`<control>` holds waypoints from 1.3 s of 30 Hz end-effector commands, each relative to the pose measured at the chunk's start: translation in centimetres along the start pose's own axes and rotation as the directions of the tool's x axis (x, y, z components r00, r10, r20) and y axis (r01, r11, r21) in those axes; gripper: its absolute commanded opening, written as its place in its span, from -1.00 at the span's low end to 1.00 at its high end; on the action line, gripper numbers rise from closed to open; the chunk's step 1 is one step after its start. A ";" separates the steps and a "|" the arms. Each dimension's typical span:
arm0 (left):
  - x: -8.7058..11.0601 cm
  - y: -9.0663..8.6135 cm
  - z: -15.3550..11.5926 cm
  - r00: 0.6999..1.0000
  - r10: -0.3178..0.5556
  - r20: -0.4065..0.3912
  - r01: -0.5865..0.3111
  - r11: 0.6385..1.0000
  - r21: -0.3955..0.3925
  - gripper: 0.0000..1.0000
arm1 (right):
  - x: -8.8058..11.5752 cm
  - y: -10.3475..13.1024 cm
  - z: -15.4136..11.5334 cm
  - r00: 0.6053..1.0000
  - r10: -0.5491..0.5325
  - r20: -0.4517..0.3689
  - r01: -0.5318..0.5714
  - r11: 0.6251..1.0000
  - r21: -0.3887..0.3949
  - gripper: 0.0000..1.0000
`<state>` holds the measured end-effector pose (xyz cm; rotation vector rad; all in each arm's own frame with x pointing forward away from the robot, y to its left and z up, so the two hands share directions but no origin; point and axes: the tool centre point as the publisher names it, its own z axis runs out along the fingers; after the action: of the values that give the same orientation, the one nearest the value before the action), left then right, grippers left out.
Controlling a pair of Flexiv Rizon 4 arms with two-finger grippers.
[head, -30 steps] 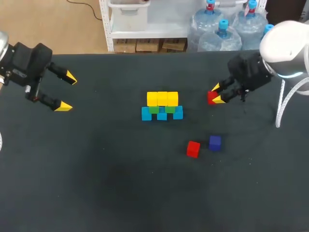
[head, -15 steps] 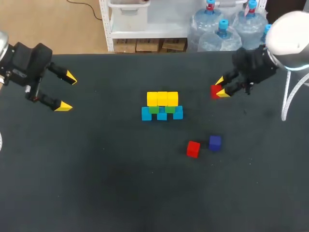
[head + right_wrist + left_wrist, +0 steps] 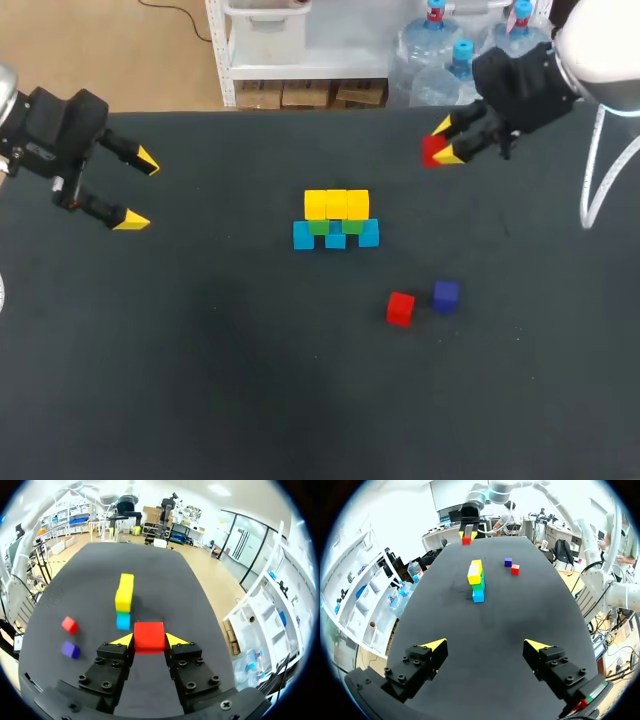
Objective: Place the blue cubes, place green cubes on the blue cubes, place the yellow cubes on the green cubes, then place the red cubes on the yellow cubes, and place purple cube on the red cubes.
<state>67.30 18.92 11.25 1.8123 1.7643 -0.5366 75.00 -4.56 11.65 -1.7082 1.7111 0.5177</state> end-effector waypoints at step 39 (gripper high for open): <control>0.1 -0.1 0.0 1.000 0.004 0.004 -0.004 1.000 -0.004 1.00 | -6.8 4.6 8.4 0.999 0.041 0.025 -0.039 0.996 -0.081 -1.00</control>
<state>67.30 18.92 11.25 1.8122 1.7644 -0.5365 71.31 6.26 9.82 -1.7176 1.7292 0.6324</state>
